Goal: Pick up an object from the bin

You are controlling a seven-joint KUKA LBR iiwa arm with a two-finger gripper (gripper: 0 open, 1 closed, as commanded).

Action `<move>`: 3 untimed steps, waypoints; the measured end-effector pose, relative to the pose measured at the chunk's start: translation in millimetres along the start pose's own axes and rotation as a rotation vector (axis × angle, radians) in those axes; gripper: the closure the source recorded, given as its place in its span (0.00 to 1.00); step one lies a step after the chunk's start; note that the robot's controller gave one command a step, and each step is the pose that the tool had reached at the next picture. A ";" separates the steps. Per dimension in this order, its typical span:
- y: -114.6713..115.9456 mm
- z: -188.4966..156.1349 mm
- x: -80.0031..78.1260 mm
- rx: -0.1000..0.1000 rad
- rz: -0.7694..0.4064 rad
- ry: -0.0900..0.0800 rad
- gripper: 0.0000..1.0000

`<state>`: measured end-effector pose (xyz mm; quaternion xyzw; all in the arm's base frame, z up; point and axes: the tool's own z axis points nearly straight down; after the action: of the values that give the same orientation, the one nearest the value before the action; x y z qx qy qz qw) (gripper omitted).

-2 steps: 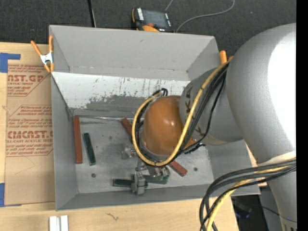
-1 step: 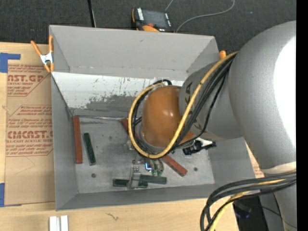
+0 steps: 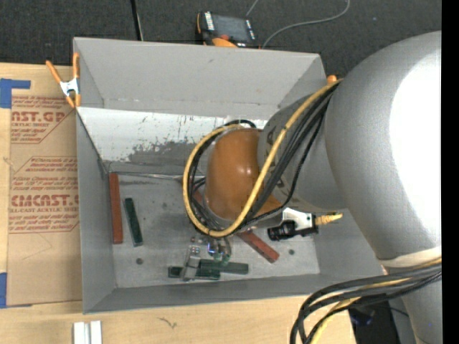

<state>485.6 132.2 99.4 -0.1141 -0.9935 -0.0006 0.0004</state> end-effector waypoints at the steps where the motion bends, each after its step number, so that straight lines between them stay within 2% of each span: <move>1: -6.5 30.0 4.4 0.000 -0.044 -0.005 0.00; 2: -5.7 29.7 3.4 -0.002 -0.044 -0.005 0.00; 3: -6.0 30.4 4.8 0.000 -0.044 0.000 1.00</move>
Offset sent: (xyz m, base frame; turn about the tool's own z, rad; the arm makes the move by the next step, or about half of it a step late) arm -0.0068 -0.0055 -0.0294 -0.0449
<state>479.6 127.5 69.0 -0.0920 -0.9958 -0.0005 0.0003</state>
